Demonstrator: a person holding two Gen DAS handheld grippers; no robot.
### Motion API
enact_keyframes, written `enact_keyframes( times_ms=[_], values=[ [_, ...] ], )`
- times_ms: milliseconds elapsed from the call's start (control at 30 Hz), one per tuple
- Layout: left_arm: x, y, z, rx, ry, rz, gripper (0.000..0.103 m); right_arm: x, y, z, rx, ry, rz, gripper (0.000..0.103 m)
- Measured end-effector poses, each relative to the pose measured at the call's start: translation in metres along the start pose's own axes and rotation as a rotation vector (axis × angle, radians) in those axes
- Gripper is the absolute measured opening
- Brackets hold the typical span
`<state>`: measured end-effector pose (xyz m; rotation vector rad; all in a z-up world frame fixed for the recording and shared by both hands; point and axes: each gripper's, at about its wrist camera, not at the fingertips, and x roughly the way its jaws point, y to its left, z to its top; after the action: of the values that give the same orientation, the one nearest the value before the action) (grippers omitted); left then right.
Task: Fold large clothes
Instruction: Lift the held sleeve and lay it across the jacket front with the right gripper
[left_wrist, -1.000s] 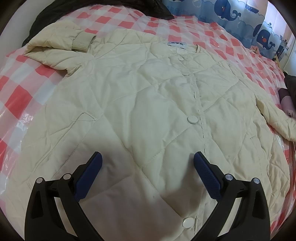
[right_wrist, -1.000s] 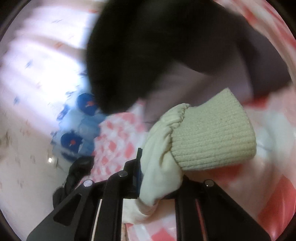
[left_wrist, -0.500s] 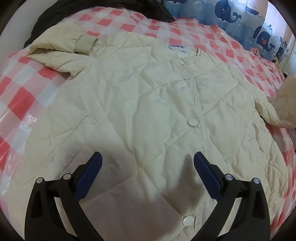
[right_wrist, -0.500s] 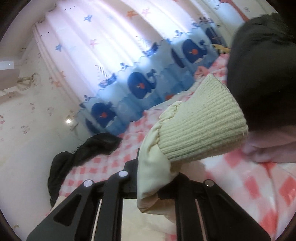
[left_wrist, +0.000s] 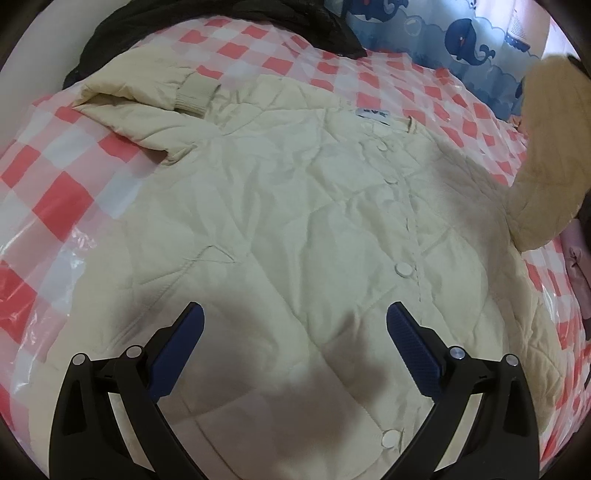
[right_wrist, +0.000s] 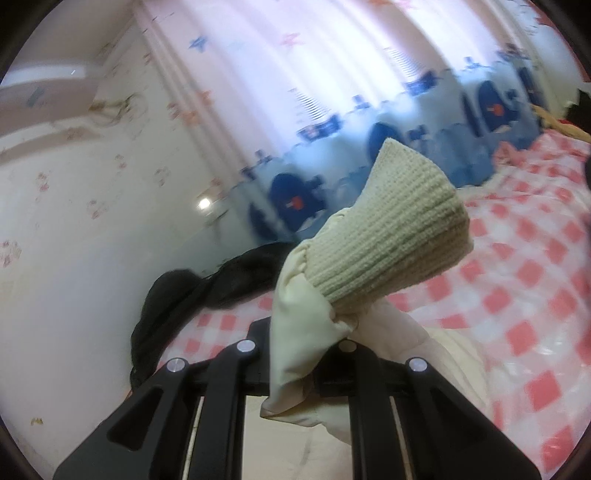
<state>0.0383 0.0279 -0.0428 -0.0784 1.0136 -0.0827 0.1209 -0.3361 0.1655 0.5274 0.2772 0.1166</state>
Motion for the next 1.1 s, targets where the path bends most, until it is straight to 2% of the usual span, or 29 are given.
enact_keyframes(
  times_ms=[167,333,533,667,767,867,967,1067,1100],
  values=[
    [-0.004,0.009,0.004,-0.016,-0.012,0.016,0.095,0.042,0.047,-0.016,-0.062,0.061,0.050,0.013],
    [-0.006,0.020,0.007,-0.041,-0.008,0.005,0.095,0.084,0.078,-0.053,-0.107,0.149,0.077,0.013],
    [-0.013,0.045,0.017,-0.080,-0.024,0.039,0.095,0.145,0.100,-0.124,-0.168,0.291,0.071,0.013],
    [-0.013,0.081,0.025,-0.185,-0.020,0.052,0.095,0.183,0.105,-0.181,-0.240,0.408,0.035,0.013],
    [-0.015,0.104,0.028,-0.270,-0.011,0.045,0.095,0.214,0.101,-0.228,-0.277,0.540,-0.004,0.018],
    [-0.016,0.114,0.029,-0.303,-0.018,0.042,0.095,0.236,0.099,-0.267,-0.300,0.663,-0.028,0.032],
    [-0.013,0.115,0.030,-0.304,-0.014,0.033,0.095,0.245,0.104,-0.280,-0.340,0.734,-0.051,0.036],
    [-0.009,0.109,0.030,-0.283,-0.005,0.019,0.095,0.246,0.109,-0.277,-0.339,0.786,0.017,0.065],
    [-0.009,0.107,0.030,-0.277,-0.004,0.019,0.095,0.246,0.112,-0.279,-0.356,0.808,0.035,0.081]
  ],
)
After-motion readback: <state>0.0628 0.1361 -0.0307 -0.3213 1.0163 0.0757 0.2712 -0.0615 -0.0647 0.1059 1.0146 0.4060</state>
